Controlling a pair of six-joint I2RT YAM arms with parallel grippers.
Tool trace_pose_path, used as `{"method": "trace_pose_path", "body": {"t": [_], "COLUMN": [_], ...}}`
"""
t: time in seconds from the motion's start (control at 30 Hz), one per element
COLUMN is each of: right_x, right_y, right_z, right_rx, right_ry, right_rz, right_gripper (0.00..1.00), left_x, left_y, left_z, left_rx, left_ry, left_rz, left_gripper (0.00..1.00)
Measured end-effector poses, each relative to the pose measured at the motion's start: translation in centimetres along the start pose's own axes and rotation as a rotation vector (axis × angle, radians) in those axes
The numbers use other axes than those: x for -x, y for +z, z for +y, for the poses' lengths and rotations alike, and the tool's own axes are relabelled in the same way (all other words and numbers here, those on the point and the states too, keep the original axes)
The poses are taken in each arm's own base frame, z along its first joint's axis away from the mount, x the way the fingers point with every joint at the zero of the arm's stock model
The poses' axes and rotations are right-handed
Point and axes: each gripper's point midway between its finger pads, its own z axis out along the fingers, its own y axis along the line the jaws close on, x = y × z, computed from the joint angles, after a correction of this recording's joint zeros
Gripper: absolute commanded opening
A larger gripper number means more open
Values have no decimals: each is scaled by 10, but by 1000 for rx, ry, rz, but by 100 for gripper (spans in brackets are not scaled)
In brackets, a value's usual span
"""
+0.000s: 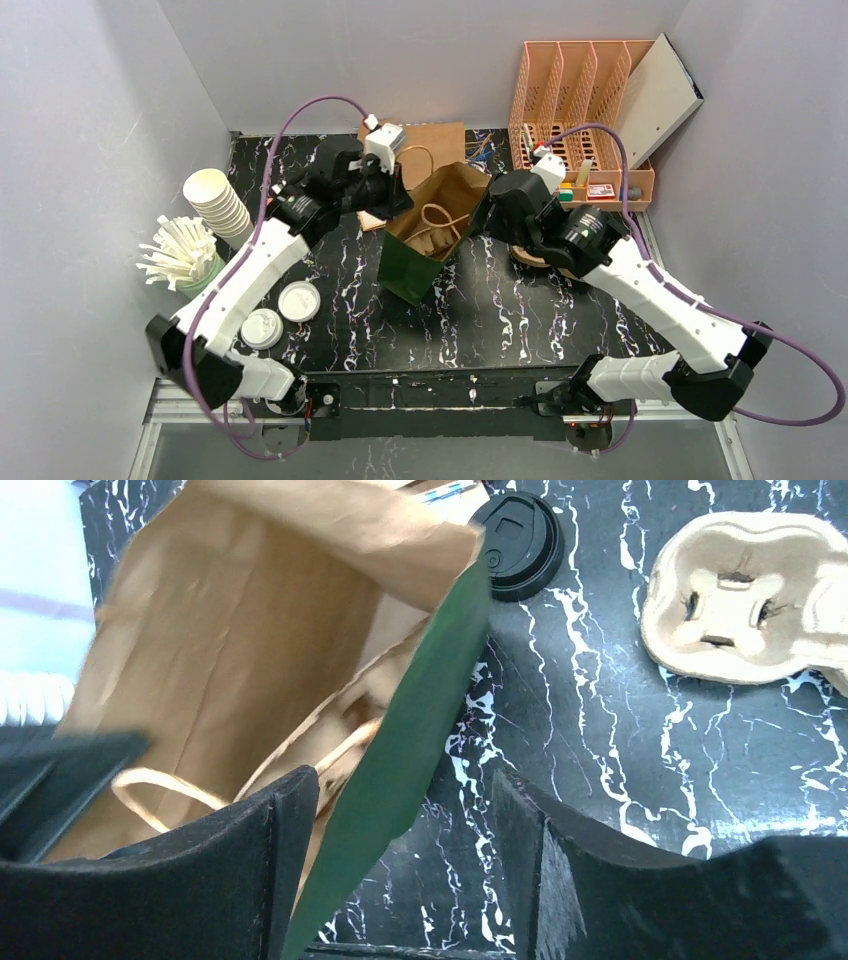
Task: Pack the takeout coffee
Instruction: Adjust the cup tray in the takeout bag.
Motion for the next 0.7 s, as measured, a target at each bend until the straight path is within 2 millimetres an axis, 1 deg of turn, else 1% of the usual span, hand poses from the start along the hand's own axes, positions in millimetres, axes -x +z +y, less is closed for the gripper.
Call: {"method": "trace_pose_path", "body": {"t": [0.1,0.2,0.3,0.37,0.4,0.47,0.5,0.53,0.57,0.6,0.63,0.7], "right_x": [2,3,4,5,6,10,12,15,18,20,22,24], "right_y": [14,30,39,41,42,41,40,40,39,39,38,38], "right_z": [-2,-4,-2,5,8,16,20,23,27,29,31,34], "right_rx": [-7,-5,14,44,60,92,110,123,143,159,175,204], "right_ry": [32,49,33,10,-3,-27,-40,-52,-64,-78,-95,-135], "right_rz": [38,78,113,134,143,155,159,159,159,157,154,151], "right_gripper": [72,73,73,73,73,73,73,73,73,74,74,76], "left_x": [2,-6,-24,-39,-47,-57,-60,-61,-61,-58,-55,-50], "left_y": [-26,-47,-54,-51,-49,-44,-42,-40,-39,-39,-40,-42], "left_z": [-14,-26,-29,-28,-29,-32,-33,-35,-37,-39,-40,-37], "left_rx": [2,6,22,34,35,33,31,30,28,23,22,37], "left_ry": [-86,-198,-315,-400,-443,-509,-534,-548,-561,-565,-565,-552], "left_rz": [-52,-89,-99,-98,-94,-98,-102,-106,-114,-127,-140,-166], "left_gripper": [0,2,9,14,18,41,61,77,88,94,97,98]}}
